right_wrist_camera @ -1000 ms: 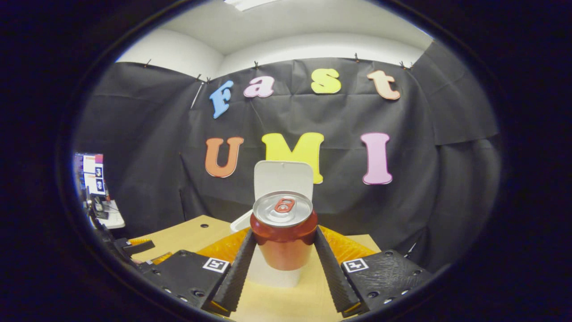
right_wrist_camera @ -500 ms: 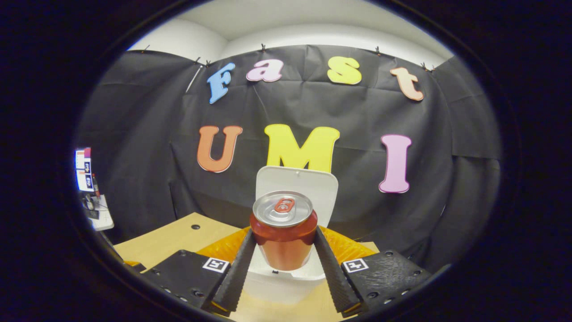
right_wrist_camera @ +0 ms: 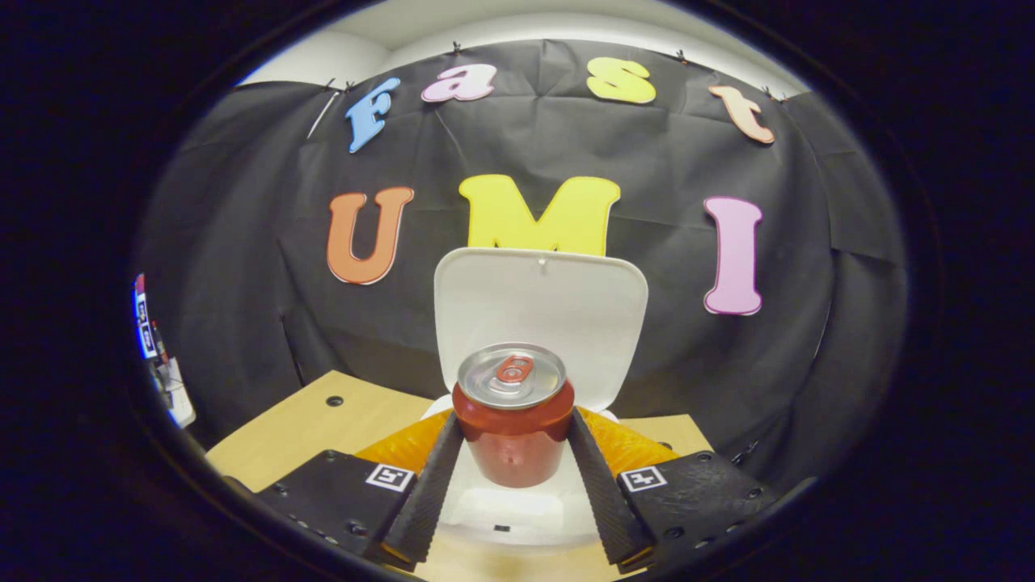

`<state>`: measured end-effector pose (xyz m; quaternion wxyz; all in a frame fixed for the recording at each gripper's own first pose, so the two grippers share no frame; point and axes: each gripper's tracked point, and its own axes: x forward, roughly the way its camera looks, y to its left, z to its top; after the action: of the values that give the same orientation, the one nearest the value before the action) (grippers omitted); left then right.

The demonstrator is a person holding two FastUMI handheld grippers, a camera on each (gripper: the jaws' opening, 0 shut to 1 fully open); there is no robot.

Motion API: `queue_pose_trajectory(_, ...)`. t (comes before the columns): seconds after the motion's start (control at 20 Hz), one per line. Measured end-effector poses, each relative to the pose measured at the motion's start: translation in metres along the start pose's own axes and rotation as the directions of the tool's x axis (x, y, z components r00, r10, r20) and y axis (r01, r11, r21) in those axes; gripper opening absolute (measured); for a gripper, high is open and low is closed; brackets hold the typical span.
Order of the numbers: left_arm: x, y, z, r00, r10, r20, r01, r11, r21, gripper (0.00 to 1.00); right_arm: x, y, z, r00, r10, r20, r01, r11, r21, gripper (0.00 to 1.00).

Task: Press the lid of the desktop garbage bin to open it, pick up the crumpled paper on the desktop and throw it into the bin, then pick up the pop can on the desktop and drop it into the bin, and finally close the garbage bin lid.

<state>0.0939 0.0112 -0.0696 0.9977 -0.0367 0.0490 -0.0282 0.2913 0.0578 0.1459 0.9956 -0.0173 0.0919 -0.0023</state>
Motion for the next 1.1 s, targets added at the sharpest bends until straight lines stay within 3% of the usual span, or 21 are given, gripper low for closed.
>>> queue_pose_trajectory(0.2, -0.002, 0.002, 0.003, 1.000, 0.002, 0.012, -0.003, 1.000, 0.011, 0.99, 0.006, -0.002, -0.004, 1.000, 0.006, -0.020, -0.006, 1.000, 0.014, 0.81)
queue_pose_trajectory(0.3, -0.001, 0.004, 0.001, 1.000, 0.003, 0.006, -0.003, 1.000, 0.004, 0.99, 0.004, -0.004, 0.000, 1.000, 0.005, -0.017, -0.005, 1.000, 0.010, 0.96)
queue_pose_trajectory(0.35, -0.001, 0.005, -0.001, 1.000, 0.004, 0.002, -0.004, 1.000, -0.002, 0.99, 0.001, -0.005, 0.000, 1.000, 0.002, -0.007, -0.002, 1.000, 0.005, 0.98)
queue_pose_trajectory(0.65, -0.001, 0.009, 0.000, 1.000, 0.023, -0.002, -0.023, 1.000, 0.005, 0.99, -0.020, -0.002, 0.018, 0.999, 0.018, 0.048, -0.016, 0.999, -0.031, 0.98)
queue_pose_trajectory(1.0, -0.001, 0.001, -0.001, 1.000, 0.001, 0.007, -0.001, 0.999, 0.039, 0.99, -0.049, 0.021, 0.034, 0.991, 0.101, 0.087, -0.099, 0.995, -0.018, 0.97)
queue_pose_trajectory(1.1, -0.001, -0.002, -0.004, 1.000, -0.011, -0.009, 0.011, 0.999, 0.037, 0.99, -0.055, 0.020, 0.048, 0.990, 0.088, 0.108, -0.085, 0.996, -0.030, 0.97)
